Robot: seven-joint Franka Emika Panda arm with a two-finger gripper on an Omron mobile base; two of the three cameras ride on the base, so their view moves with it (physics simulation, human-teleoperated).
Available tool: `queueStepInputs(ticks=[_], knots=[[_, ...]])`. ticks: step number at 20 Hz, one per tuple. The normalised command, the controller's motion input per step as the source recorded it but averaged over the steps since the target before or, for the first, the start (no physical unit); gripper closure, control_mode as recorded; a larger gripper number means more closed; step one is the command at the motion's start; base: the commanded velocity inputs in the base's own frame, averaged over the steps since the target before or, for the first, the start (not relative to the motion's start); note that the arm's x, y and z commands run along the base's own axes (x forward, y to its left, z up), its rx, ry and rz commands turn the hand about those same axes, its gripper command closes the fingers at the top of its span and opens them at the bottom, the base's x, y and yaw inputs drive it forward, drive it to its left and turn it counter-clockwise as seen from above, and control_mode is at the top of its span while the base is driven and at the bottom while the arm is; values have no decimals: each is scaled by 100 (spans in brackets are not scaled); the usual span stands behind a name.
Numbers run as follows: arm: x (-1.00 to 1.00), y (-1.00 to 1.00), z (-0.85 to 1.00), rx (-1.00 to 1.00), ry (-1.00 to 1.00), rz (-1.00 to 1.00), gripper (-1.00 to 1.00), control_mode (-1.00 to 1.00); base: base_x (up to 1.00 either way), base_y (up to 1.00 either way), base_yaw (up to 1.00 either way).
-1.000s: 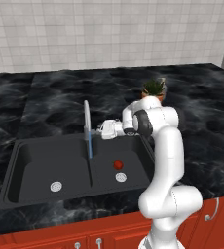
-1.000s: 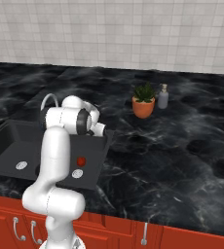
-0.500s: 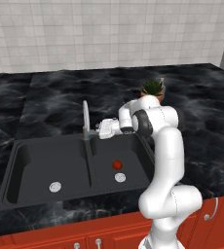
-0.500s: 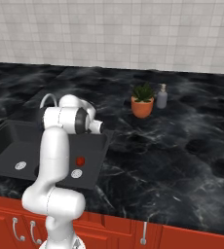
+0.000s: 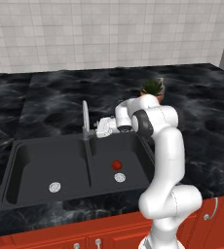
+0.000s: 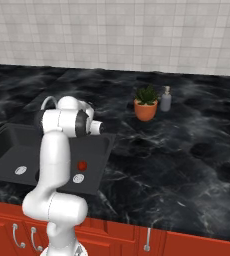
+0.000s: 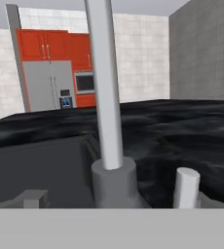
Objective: Turn on the sink faucet. Then move the bell pepper from the counter to the sink. Turn off the sink. Move the vegetable from the sink to the pot next to the stove. Finally move the pot to the front right burner.
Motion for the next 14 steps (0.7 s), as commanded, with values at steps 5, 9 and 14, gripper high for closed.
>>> queueStepInputs(ticks=[5, 9, 14], knots=[[4, -32, -1, 0, 0, 0, -100, -100, 0, 0, 0], [7, -51, -7, 2, -1, 1, -100, -100, 0, 0, 0], [1, -50, -4, 3, -2, 1, -100, -100, 0, 0, 0]])
